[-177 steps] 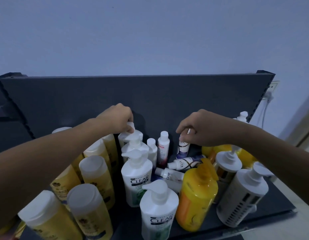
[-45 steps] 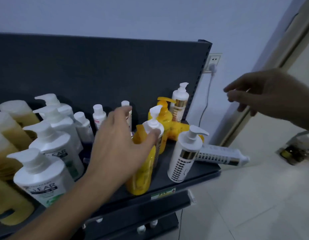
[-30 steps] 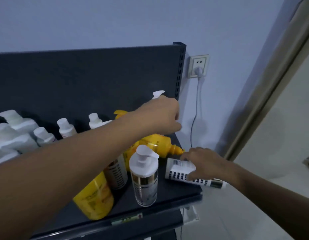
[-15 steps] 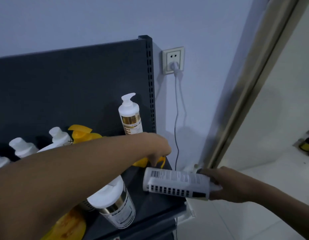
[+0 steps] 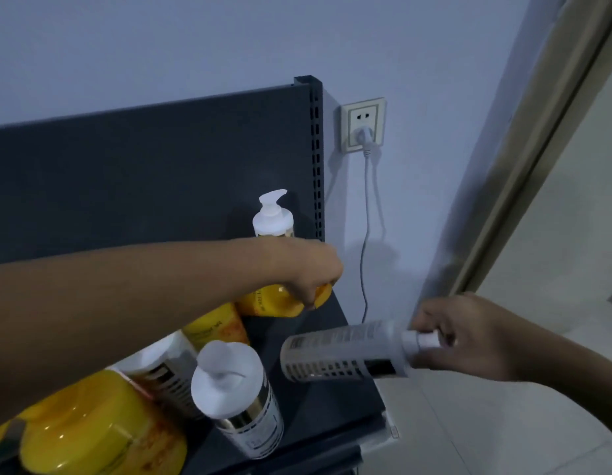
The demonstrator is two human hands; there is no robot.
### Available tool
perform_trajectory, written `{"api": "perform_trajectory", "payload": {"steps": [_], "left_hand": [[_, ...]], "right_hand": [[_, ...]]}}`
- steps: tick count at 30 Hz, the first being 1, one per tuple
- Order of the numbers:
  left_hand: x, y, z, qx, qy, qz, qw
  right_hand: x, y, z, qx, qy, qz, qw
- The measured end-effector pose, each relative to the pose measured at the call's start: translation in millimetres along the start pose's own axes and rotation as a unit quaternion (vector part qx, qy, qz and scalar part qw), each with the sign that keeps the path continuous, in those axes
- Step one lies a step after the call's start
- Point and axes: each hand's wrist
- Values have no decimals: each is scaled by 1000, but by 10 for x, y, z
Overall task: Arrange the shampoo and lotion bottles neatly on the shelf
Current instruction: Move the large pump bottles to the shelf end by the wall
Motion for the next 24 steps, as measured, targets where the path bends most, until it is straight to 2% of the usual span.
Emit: {"api": "perform_trajectory", "payload": {"steps": [3, 7, 15, 19, 24], "left_hand": [[-198, 336, -117, 44, 16, -47, 998], [-423, 771, -104, 105, 45, -147, 983], [-828, 1339, 220, 136, 202, -326, 913], [-976, 1479, 399, 141, 269, -360, 882], [-1029, 1633, 519, 120, 302, -353, 877]], "right_hand": [[-294, -141, -51, 14, -6, -21, 1000], [-686, -436, 6, 77, 5, -62, 995], [-1145, -946, 189, 96, 87, -111, 985], [-1227, -1034, 223, 117, 104, -123, 980], [-1250, -1063, 268, 130, 99, -111, 980]]}}
Point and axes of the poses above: each hand's wrist, its own y-axis away from the middle knuckle, its own z-axis out of the palm, x = y × z, and after that the axes turned 7 degrees about -y, right-handed
